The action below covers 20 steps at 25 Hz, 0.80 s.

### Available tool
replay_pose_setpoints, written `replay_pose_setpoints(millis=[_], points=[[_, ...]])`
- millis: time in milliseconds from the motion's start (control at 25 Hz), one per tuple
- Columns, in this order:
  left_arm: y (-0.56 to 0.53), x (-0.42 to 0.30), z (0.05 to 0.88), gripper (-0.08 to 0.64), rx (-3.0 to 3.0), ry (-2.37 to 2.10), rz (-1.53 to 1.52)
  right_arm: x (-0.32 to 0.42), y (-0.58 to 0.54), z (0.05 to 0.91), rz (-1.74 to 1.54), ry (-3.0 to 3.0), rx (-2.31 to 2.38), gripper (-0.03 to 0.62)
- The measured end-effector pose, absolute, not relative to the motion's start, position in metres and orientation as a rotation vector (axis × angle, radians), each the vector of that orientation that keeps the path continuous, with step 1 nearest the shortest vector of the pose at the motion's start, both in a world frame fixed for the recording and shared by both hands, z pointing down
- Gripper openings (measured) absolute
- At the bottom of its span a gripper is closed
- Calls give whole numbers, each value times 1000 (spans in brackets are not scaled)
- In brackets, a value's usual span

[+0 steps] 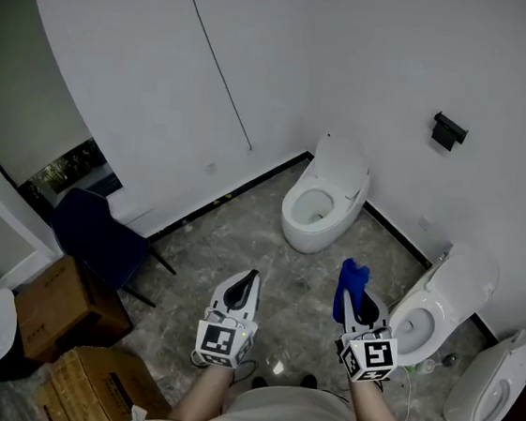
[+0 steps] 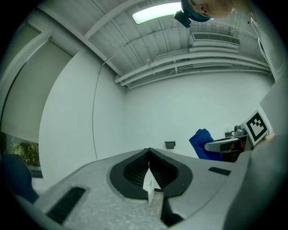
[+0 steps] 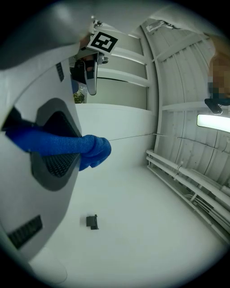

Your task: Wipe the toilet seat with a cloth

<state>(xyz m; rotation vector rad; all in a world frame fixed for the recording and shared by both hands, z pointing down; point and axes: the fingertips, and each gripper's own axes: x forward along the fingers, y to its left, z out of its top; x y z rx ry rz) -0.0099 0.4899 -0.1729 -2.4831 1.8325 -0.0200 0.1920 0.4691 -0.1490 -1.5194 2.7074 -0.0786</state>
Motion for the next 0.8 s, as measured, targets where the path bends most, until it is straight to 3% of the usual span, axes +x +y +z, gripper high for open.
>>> replay_pose_setpoints(millis=[800], points=[[419, 47, -166, 8, -2442, 1857, -80, 252, 403, -122, -158, 2710, -1485, 66]])
